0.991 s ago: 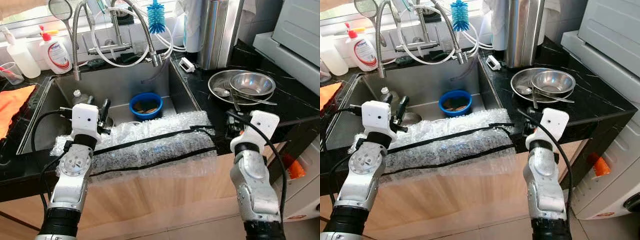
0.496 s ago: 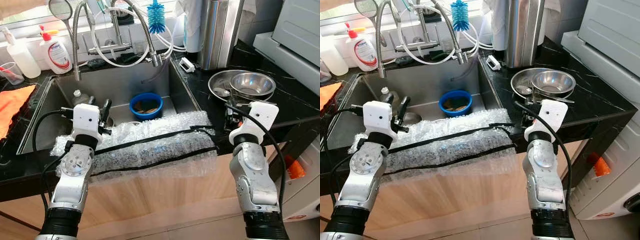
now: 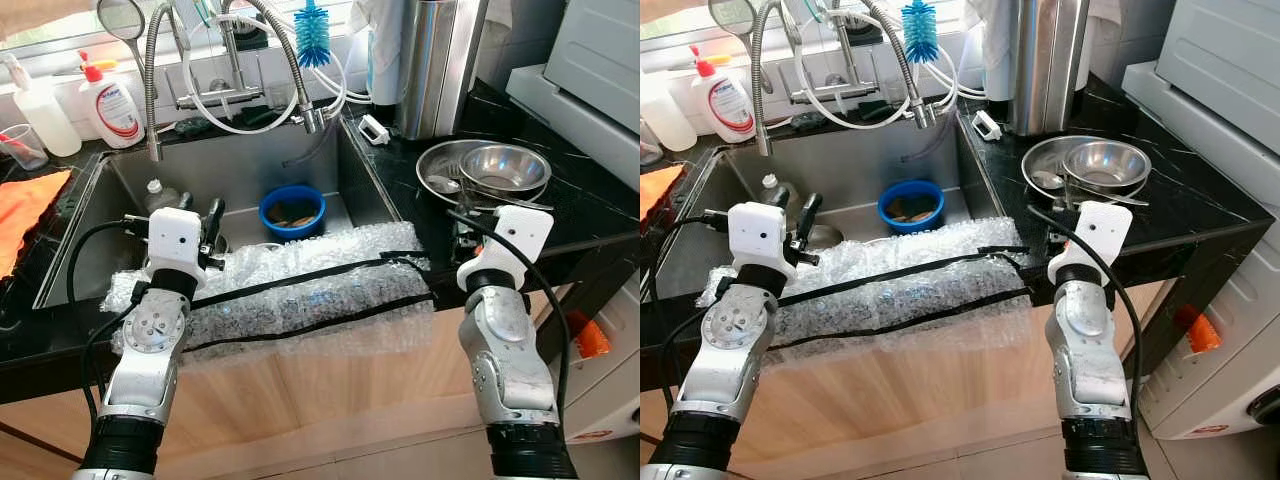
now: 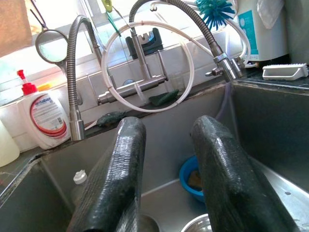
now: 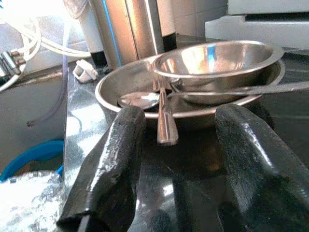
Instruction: Kitchen organization
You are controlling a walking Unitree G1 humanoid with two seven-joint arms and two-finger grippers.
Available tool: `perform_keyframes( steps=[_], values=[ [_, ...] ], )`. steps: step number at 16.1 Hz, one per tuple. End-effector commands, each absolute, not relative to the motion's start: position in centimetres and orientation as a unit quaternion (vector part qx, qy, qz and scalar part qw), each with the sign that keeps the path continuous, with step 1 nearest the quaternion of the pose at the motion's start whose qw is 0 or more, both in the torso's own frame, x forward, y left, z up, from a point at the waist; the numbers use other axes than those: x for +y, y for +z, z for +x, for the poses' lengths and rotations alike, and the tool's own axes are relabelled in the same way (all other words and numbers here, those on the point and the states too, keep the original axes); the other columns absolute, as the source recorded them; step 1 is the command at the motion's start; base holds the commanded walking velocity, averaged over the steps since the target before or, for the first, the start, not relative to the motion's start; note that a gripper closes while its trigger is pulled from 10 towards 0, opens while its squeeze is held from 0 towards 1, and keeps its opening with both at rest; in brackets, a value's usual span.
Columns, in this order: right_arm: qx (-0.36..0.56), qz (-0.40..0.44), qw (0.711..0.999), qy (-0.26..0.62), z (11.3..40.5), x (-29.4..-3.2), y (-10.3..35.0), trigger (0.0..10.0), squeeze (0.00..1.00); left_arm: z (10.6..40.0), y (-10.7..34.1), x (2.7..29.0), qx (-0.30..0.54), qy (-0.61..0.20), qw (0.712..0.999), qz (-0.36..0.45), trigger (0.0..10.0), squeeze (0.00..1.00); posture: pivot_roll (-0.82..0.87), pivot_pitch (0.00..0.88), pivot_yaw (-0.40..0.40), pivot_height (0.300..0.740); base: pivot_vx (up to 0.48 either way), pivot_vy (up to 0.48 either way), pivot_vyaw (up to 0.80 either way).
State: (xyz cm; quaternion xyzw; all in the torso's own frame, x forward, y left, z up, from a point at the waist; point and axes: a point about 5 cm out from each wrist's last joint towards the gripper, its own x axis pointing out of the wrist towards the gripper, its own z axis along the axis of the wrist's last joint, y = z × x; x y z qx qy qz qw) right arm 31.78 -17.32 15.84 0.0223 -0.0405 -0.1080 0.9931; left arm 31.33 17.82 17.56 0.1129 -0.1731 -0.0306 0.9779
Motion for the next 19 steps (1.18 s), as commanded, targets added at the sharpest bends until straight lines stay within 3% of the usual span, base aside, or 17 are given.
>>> perform_keyframes(
  steps=[1, 7, 8, 9, 10, 12, 13, 14, 19],
  values=[
    [-0.042, 0.019, 0.995, -0.090, 32.17, -16.49, 16.24, 10.0, 0.00, 31.35, 17.57, 17.92, -0.173, -0.027, 0.977, 0.121, 10.0, 0.00, -0.16, 0.000, 0.082, 0.740, 0.000, 0.000, 0.00],
    [-0.044, 0.020, 0.997, -0.063, 32.16, -15.74, 16.31, 9.9, 0.00, 31.34, 17.59, 17.91, -0.174, -0.026, 0.977, 0.120, 10.0, 0.00, -0.16, 0.000, 0.081, 0.740, 0.000, 0.000, 0.00],
    [-0.044, 0.020, 0.997, -0.062, 32.18, -15.72, 16.31, 8.9, 0.00, 31.33, 17.58, 17.90, -0.174, -0.026, 0.977, 0.120, 10.0, 0.00, -0.16, 0.000, 0.082, 0.740, 0.000, 0.000, 0.00],
    [-0.045, 0.020, 0.997, -0.062, 32.20, -15.75, 16.32, 4.9, 0.00, 31.34, 17.59, 17.88, -0.174, -0.026, 0.977, 0.121, 10.0, 0.00, -0.16, 0.000, 0.080, 0.740, 0.000, 0.000, 0.00],
    [-0.045, 0.020, 0.997, -0.062, 32.20, -15.75, 16.32, 4.2, 0.00, 31.34, 17.59, 17.90, -0.174, -0.026, 0.977, 0.121, 10.0, 0.00, -0.16, 0.000, 0.080, 0.740, 0.000, 0.000, 0.00],
    [-0.041, 0.018, 0.997, -0.066, 32.21, -15.81, 16.25, 4.9, 0.00, 31.35, 17.57, 17.94, -0.173, -0.025, 0.977, 0.121, 10.0, 0.00, -0.16, 0.000, 0.080, 0.740, 0.000, 0.000, 0.00],
    [-0.040, 0.018, 0.997, -0.067, 32.22, -15.83, 16.20, 6.7, 0.00, 31.34, 17.56, 17.94, -0.173, -0.026, 0.977, 0.121, 10.0, 0.00, -0.16, 0.000, 0.081, 0.740, 0.000, 0.000, 0.00],
    [-0.038, 0.019, 0.997, -0.069, 32.22, -15.87, 16.14, 10.0, 0.00, 31.34, 17.55, 17.95, -0.173, -0.026, 0.977, 0.121, 10.0, 0.00, -0.16, 0.000, 0.081, 0.740, 0.000, 0.000, 0.00],
    [-0.032, 0.018, 0.996, -0.081, 32.24, -16.11, 15.96, 10.0, 0.00, 31.34, 17.50, 17.96, -0.171, -0.028, 0.977, 0.121, 10.0, 0.00, -0.16, 0.000, 0.082, 0.740, 0.000, 0.000, 0.00]
  ],
)
